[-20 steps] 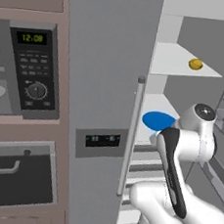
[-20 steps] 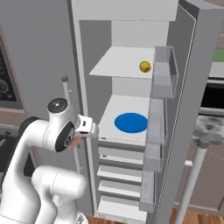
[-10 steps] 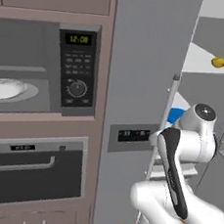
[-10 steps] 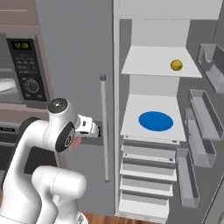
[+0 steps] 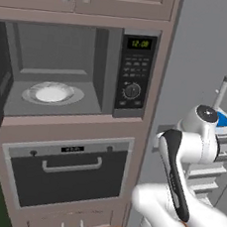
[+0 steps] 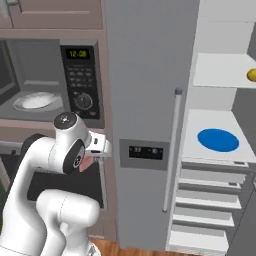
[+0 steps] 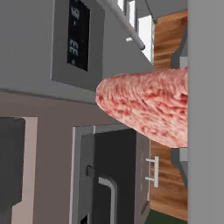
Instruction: Transport the steak from the fridge to the microwave and turn on the microwave.
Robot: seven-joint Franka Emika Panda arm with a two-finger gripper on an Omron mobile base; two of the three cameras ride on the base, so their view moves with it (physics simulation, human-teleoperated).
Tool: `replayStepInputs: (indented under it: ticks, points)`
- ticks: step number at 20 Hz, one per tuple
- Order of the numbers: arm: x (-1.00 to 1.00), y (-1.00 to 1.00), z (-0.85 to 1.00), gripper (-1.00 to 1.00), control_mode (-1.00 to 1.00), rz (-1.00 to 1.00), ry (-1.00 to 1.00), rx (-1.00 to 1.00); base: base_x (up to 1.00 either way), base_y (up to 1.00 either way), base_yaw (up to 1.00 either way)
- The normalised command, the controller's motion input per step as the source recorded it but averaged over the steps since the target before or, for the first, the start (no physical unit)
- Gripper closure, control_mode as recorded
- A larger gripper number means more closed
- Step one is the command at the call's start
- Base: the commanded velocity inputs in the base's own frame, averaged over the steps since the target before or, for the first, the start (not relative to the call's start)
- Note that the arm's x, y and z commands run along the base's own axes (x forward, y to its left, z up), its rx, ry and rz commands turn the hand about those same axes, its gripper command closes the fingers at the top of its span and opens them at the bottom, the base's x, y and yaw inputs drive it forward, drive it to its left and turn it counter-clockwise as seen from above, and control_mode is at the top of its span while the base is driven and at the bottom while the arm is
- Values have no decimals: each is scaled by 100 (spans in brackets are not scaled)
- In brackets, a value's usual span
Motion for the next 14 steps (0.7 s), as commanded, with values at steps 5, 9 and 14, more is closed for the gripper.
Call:
replayStepInputs:
  ticks: [5,9,14]
  points:
    - [0,0,0,100,100,0,0,0,3,74,1]
    - [0,0,0,100,100,0,0,0,9,61,4]
    - [0,0,0,100,100,0,0,0,12,51,1]
